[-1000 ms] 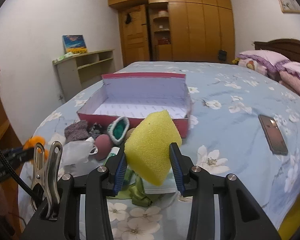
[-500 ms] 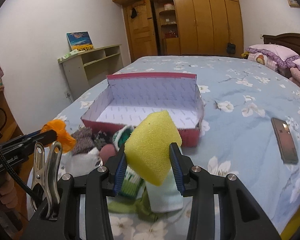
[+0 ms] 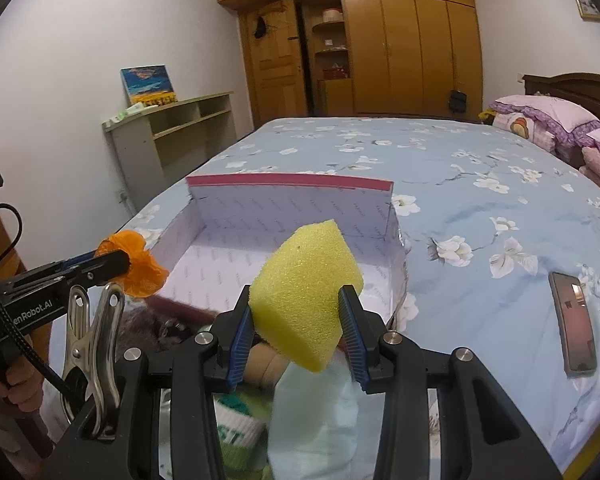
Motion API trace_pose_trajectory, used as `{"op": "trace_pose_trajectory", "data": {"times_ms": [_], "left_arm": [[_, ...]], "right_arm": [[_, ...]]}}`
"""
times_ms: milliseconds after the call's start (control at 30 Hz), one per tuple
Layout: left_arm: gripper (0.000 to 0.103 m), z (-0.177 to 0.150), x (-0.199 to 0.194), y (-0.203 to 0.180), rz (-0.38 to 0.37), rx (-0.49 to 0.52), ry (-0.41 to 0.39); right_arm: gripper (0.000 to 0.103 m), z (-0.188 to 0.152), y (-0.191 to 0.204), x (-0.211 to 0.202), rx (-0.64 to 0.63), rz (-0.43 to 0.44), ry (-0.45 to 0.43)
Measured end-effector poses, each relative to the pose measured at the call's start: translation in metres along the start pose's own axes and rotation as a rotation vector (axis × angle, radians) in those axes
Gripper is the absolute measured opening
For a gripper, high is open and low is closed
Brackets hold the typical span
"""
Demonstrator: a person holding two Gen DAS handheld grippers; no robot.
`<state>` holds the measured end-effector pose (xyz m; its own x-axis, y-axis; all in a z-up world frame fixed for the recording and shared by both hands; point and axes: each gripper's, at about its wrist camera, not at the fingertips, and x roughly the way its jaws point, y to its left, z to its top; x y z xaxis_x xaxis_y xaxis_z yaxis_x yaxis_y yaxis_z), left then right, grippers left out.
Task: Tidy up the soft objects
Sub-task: 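Carry the orange bow and yellow sponge into the pink box and release both, then grasp the grey knit sock with the left gripper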
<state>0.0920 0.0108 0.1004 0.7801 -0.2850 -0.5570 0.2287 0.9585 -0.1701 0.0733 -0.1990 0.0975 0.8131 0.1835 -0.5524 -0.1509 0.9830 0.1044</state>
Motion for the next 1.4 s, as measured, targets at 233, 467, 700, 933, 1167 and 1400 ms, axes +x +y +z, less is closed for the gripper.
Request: {"op": "trace_pose_trajectory", "data": {"times_ms": [233,467,700,933,1167,1400], "left_arm": [[0.025,0.005,0.041,0.005,0.006,0.029,0.007],[0.025,-0.001,0.07,0.011,0.026,0.034,0.043],[0.026,-0.005,0.078,0.014,0.05,0.02,0.059],[0.053,-0.005,0.076,0.012,0.061,0.005,0.071],[0.062,-0.005,0.069,0.011,0.076,-0.011,0.068],[0.062,-0.008,0.059,0.011,0.074,-0.016,0.068]], "right_arm": [[0.042,0.004,-0.006,0.023,0.01,-0.077,0.025],[0.042,0.007,-0.011,0.047,0.003,-0.14,0.055],[0.042,0.007,-0.019,0.066,0.004,-0.133,0.082],[0.043,-0.001,-0.031,0.073,0.059,-0.106,0.114],[0.054,-0.004,-0.031,0.069,0.074,-0.067,0.093],[0.057,-0.006,-0.029,0.06,0.073,-0.052,0.055]]}}
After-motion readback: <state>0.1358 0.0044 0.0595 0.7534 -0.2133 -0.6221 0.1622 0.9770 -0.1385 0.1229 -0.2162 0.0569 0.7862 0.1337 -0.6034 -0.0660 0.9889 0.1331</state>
